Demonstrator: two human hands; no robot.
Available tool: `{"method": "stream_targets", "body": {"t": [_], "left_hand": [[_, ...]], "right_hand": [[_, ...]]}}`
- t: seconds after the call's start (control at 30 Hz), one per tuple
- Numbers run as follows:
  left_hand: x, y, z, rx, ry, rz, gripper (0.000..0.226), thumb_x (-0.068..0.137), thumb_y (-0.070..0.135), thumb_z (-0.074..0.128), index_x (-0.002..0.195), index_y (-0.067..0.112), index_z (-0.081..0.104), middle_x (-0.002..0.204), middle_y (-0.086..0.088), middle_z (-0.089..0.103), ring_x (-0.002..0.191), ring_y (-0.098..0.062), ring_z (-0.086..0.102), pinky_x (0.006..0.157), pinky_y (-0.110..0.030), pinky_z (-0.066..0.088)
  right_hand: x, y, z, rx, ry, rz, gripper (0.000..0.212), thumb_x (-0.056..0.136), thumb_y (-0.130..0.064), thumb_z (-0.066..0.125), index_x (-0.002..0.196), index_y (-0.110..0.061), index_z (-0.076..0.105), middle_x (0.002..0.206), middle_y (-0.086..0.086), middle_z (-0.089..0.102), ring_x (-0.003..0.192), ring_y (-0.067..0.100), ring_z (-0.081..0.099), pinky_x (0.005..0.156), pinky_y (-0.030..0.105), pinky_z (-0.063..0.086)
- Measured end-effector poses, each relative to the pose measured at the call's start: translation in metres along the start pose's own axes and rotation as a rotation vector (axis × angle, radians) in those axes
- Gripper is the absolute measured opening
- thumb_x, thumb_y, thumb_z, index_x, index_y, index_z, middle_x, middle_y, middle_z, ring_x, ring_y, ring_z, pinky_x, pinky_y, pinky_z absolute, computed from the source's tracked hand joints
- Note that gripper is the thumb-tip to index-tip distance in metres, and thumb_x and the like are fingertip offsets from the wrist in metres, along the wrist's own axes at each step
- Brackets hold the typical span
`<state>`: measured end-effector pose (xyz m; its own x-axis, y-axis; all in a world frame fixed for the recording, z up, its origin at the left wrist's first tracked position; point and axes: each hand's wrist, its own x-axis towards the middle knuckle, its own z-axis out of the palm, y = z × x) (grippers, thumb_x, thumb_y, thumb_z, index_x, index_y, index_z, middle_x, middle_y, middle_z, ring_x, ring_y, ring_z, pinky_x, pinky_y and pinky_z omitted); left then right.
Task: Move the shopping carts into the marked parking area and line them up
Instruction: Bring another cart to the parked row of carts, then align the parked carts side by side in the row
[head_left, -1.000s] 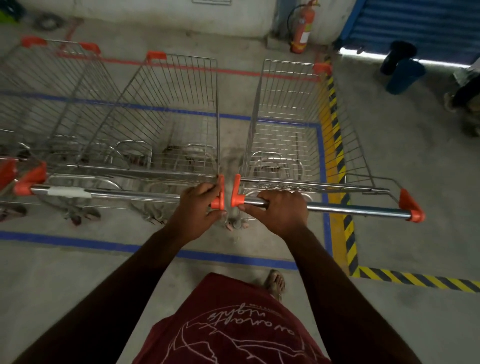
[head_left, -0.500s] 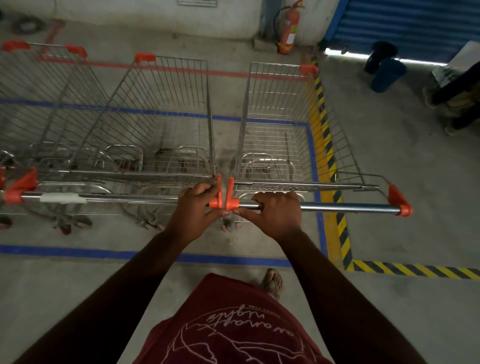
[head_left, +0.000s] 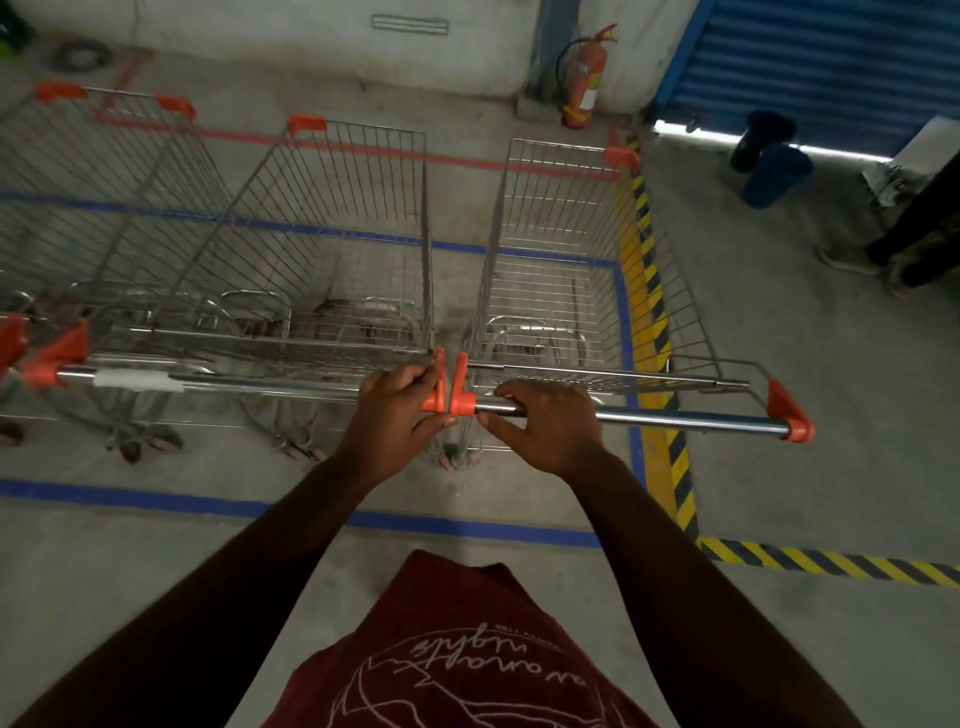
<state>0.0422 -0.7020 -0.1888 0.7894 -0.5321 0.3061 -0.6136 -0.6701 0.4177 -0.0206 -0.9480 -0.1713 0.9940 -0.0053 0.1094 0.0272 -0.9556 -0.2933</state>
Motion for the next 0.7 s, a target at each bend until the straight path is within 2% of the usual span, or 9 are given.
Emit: {"method": "stream_targets", "body": {"t": [0.1,0.17,0.2,0.33,0.43,0.47,0.53,0.63,0.7], "left_hand": [[-0.006,0.003,0.000,0.120,-0.001,-0.034,0.076,0.088,0.059,0.057,0.149,0.014,0.056,0.131,-0.002,0.062,0.122,-0.021,0.060,0.115,-0.049,0.024],[-0.011,0.010,0.000,0.170,0.011,-0.060,0.073,0.088,0.057,0.056,0.149,0.017,0.055,0.137,-0.002,0.061,0.135,-0.020,0.053,0.122,-0.051,0.010],[-0.013,0.015,-0.001,0.162,0.022,-0.077,0.071,0.088,0.056,0.057,0.148,0.017,0.056,0.139,-0.003,0.060,0.138,-0.020,0.051,0.123,-0.052,0.010],[-0.021,0.030,-0.006,-0.031,0.056,-0.136,0.061,0.091,0.045,0.054,0.143,0.012,0.058,0.140,-0.010,0.060,0.142,-0.026,0.045,0.119,-0.055,0.027],[-0.044,0.036,-0.018,-0.199,0.047,-0.207,0.057,0.095,0.040,0.054,0.144,0.011,0.056,0.147,-0.014,0.058,0.143,-0.030,0.047,0.120,-0.046,0.036],[-0.054,0.037,-0.025,-0.229,0.050,-0.234,0.056,0.097,0.041,0.054,0.144,0.011,0.057,0.146,-0.012,0.059,0.141,-0.027,0.051,0.118,-0.043,0.040],[-0.080,0.036,-0.039,-0.256,0.072,-0.270,0.051,0.099,0.041,0.055,0.140,0.012,0.061,0.139,-0.005,0.065,0.130,-0.020,0.060,0.112,-0.038,0.047],[-0.120,0.031,-0.062,-0.292,0.120,-0.379,0.042,0.099,0.036,0.059,0.135,0.017,0.065,0.127,0.006,0.071,0.118,-0.009,0.065,0.105,-0.031,0.050],[-0.144,0.023,-0.077,-0.301,0.164,-0.433,0.039,0.098,0.031,0.062,0.133,0.016,0.067,0.119,0.006,0.073,0.109,-0.006,0.068,0.100,-0.028,0.053]], "right_hand": [[-0.006,0.001,-0.002,0.100,0.062,0.024,0.062,0.087,-0.076,0.055,0.135,-0.037,0.058,0.113,-0.014,0.074,0.109,0.017,0.070,0.104,0.042,0.036],[-0.013,-0.007,0.000,0.067,0.073,0.045,0.073,0.085,-0.077,0.058,0.146,-0.037,0.052,0.126,-0.010,0.072,0.118,0.021,0.067,0.108,0.045,0.030],[-0.017,-0.014,0.000,0.062,0.079,0.050,0.075,0.085,-0.076,0.060,0.148,-0.036,0.051,0.131,-0.006,0.071,0.121,0.024,0.065,0.109,0.046,0.029],[-0.036,-0.041,-0.007,0.223,0.123,0.016,0.074,0.088,-0.060,0.064,0.152,-0.028,0.048,0.148,-0.003,0.060,0.134,0.021,0.057,0.112,0.045,0.031],[-0.044,-0.057,-0.025,0.569,0.111,-0.060,0.077,0.092,-0.041,0.073,0.159,-0.026,0.038,0.158,-0.013,0.045,0.143,-0.001,0.043,0.118,0.026,0.034],[-0.044,-0.065,-0.033,0.676,0.103,-0.072,0.074,0.093,-0.038,0.073,0.158,-0.028,0.038,0.158,-0.015,0.045,0.143,-0.004,0.044,0.117,0.023,0.036],[-0.046,-0.085,-0.038,0.795,0.082,-0.083,0.063,0.096,-0.038,0.070,0.153,-0.034,0.043,0.152,-0.012,0.056,0.135,0.001,0.055,0.109,0.027,0.047],[-0.048,-0.122,-0.025,0.790,-0.005,-0.103,0.052,0.096,-0.037,0.069,0.145,-0.030,0.053,0.135,-0.012,0.065,0.117,0.004,0.063,0.097,0.028,0.053],[-0.052,-0.148,-0.007,0.743,-0.115,-0.151,0.052,0.098,-0.036,0.070,0.146,-0.027,0.053,0.133,-0.013,0.066,0.113,0.002,0.063,0.096,0.030,0.054]]}}
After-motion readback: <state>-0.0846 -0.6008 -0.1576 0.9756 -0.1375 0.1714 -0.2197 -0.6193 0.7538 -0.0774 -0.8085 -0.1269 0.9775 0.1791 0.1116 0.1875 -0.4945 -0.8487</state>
